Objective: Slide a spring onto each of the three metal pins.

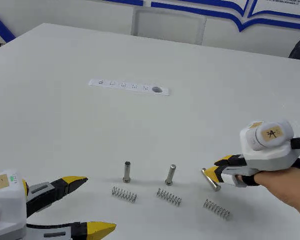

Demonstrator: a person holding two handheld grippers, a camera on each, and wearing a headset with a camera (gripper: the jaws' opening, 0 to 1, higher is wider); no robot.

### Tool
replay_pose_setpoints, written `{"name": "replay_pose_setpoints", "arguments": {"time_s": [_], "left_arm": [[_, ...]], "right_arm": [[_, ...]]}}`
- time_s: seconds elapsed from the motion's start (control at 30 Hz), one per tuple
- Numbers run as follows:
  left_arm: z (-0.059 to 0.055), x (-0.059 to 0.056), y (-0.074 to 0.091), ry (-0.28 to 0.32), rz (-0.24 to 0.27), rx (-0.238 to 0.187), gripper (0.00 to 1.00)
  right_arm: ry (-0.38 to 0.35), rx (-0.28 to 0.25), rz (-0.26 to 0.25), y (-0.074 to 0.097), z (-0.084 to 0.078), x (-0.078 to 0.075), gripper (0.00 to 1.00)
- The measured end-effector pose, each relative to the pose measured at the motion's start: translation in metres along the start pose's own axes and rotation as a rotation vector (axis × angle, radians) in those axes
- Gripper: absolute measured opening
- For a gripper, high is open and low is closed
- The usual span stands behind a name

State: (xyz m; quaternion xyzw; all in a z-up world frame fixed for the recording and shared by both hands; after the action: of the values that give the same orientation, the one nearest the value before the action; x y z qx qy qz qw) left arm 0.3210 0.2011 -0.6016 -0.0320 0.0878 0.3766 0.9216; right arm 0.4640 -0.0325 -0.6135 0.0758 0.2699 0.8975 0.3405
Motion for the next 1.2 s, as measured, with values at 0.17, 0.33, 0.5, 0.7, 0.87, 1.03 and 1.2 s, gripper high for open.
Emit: {"name": "replay_pose_setpoints", "arguments": {"time_s": [0.17,0.33,0.5,0.7,0.87,1.03,1.2], "left_arm": [[-0.001,0.000,-0.001,0.004,-0.003,-0.002,0.74],[-0.003,0.001,0.001,0.009,0.000,0.000,0.74],[-0.004,0.001,0.000,0.013,-0.002,0.002,0.73],[-0.003,0.002,0.000,0.013,-0.004,0.003,0.73],[-0.003,0.003,0.001,0.013,-0.002,0.004,0.73],[-0.003,0.002,0.001,0.012,-0.004,0.009,0.73],[-0.002,0.001,0.000,0.012,-0.004,0.006,0.72]], "right_arm": [[-0.017,0.055,-0.033,-0.010,-0.007,-0.003,0.16],[-0.042,0.071,-0.043,-0.015,-0.009,-0.004,0.15],[-0.054,0.096,-0.050,-0.019,-0.014,-0.005,0.12],[-0.063,0.118,-0.055,-0.022,-0.017,-0.006,0.12],[-0.082,0.123,-0.054,-0.023,-0.017,-0.006,0.11],[-0.102,0.133,-0.054,-0.023,-0.017,-0.007,0.10],[-0.114,0.114,-0.067,-0.022,-0.018,-0.007,0.09]]}}
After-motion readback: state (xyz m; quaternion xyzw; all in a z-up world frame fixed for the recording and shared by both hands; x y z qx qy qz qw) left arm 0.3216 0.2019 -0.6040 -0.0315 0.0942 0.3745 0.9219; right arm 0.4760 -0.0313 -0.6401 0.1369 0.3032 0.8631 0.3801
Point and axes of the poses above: the centre of the closed fingertips' face, and the gripper's own axes: y roughly backward along the fingers, x roughly to its left, z roughly out of its top, the point moved 3 cm from there along y, roughly backward along the fingers, and after that the axes turned 15 degrees about -x, right-handed, at the moved point
